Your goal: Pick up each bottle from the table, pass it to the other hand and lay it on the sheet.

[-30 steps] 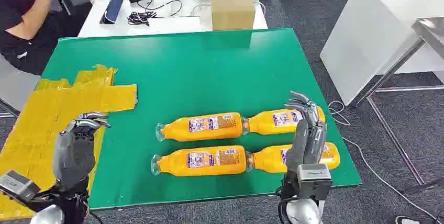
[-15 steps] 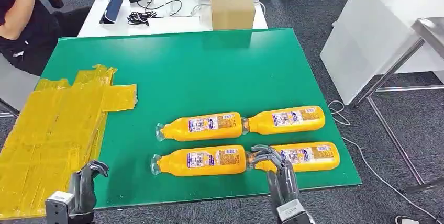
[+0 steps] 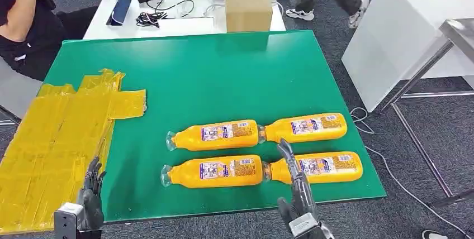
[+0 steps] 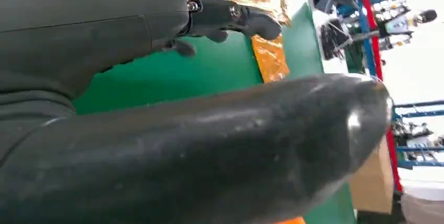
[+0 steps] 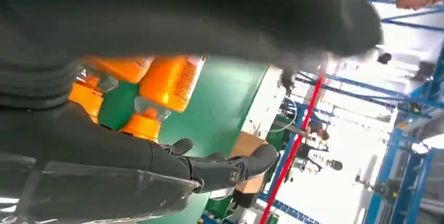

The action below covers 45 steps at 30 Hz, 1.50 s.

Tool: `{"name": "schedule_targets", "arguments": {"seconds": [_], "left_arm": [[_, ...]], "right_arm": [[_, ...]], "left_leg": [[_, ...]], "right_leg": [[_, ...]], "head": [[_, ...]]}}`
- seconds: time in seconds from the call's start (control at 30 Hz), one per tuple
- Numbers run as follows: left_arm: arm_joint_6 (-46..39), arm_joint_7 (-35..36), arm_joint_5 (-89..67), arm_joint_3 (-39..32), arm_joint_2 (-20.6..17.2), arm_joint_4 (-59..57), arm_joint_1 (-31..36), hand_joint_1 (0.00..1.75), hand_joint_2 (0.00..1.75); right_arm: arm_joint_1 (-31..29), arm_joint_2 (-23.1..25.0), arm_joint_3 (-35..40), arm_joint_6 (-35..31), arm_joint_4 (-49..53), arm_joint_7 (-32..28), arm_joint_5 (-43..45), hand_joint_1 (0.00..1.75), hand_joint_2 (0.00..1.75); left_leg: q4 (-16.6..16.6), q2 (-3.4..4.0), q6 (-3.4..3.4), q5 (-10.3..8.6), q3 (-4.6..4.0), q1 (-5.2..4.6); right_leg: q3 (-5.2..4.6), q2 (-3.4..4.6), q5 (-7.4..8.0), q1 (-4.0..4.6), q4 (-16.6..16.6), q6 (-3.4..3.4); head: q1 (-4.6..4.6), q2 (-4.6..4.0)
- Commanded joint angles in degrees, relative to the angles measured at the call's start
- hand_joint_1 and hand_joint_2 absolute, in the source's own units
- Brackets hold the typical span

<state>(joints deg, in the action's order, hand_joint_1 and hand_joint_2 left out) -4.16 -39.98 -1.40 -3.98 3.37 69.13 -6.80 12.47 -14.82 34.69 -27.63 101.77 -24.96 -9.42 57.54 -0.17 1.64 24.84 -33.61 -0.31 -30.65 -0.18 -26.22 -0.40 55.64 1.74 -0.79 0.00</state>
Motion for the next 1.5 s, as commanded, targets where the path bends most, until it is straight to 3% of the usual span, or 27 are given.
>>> {"name": "schedule_targets", "arguments": {"seconds": [0.03,0.07,0.1,0.13,0.3,0.63,0.93,1.13,1.5], "left_arm": [[2.35,-0.02,-2.97,10.02,-0.06,19.63,-10.86,0.00,0.00],[-1.83,6.49,-5.88,14.62,2.31,28.90,-14.32,0.00,0.00],[-4.44,11.92,-6.60,17.39,1.73,33.67,-14.48,0.00,0.00],[-6.53,12.90,-5.92,18.72,0.47,33.14,-13.62,0.00,0.00],[-3.85,-0.02,-0.64,12.34,0.53,15.80,-9.59,0.00,0.00],[-0.54,-0.02,-1.79,9.46,1.88,15.20,-9.92,0.00,0.00],[1.55,-0.02,-2.64,9.16,2.17,14.20,-9.14,0.00,0.00],[2.96,0.45,-3.91,11.09,2.33,15.13,-9.00,0.00,0.00],[3.80,2.70,-4.51,12.79,2.18,16.22,-7.98,0.00,0.00]], "right_arm": [[4.24,-2.17,-1.98,-9.45,0.19,19.45,-23.39,0.00,1.75],[7.74,-2.91,-4.15,-9.11,4.18,25.76,-31.63,0.00,1.75],[9.71,-4.30,-5.38,-9.29,6.29,28.33,-34.68,0.00,1.75],[11.59,-5.79,-7.19,-9.41,7.83,31.33,-38.45,0.00,1.75],[19.98,-10.55,-16.15,-8.16,13.09,37.26,-43.56,0.00,1.75],[25.65,-12.84,-23.55,-5.38,16.39,40.60,-45.33,0.00,1.75],[23.09,-11.63,-27.65,-1.82,12.26,37.64,-39.61,0.00,1.75],[18.18,-4.46,-35.65,6.93,6.47,30.40,-38.41,0.00,1.75],[10.99,-2.07,-32.70,13.91,2.54,29.57,-43.75,0.00,1.75]], "left_leg": [[0.03,0.01,-0.07,0.07,0.08,0.04],[0.07,0.00,-0.09,0.11,0.11,0.09],[0.19,0.09,-0.04,0.20,-0.02,0.05],[0.29,-0.15,-0.01,0.20,-0.17,0.02],[0.05,-0.58,0.00,0.12,0.01,-0.15],[0.01,-0.15,0.01,0.15,0.16,-0.16],[-0.05,-0.10,0.00,0.15,0.25,-0.11],[-0.09,-0.08,-0.01,0.11,0.27,-0.06],[-0.06,0.00,0.04,0.09,0.26,-0.09]], "right_leg": [[0.11,0.01,-0.04,0.04,-0.03,-0.01],[0.18,0.00,-0.06,0.08,-0.04,-0.02],[0.01,0.09,-0.14,0.05,0.08,0.01],[-0.05,-0.15,-0.21,0.02,0.20,0.04],[0.07,-0.56,-0.18,-0.18,-0.09,0.05],[-0.27,-0.21,-0.16,-0.20,-0.04,0.14],[-0.17,-0.16,-0.13,-0.13,-0.16,0.13],[-0.14,-0.13,-0.07,-0.08,-0.24,0.12],[-0.13,-0.06,-0.07,-0.10,-0.15,0.14]], "head": [[0.00,0.00],[0.00,0.00],[0.00,0.00],[0.02,0.00],[0.00,0.00],[-0.02,0.00],[-0.02,0.00],[-0.02,0.00],[-0.04,0.00]]}}
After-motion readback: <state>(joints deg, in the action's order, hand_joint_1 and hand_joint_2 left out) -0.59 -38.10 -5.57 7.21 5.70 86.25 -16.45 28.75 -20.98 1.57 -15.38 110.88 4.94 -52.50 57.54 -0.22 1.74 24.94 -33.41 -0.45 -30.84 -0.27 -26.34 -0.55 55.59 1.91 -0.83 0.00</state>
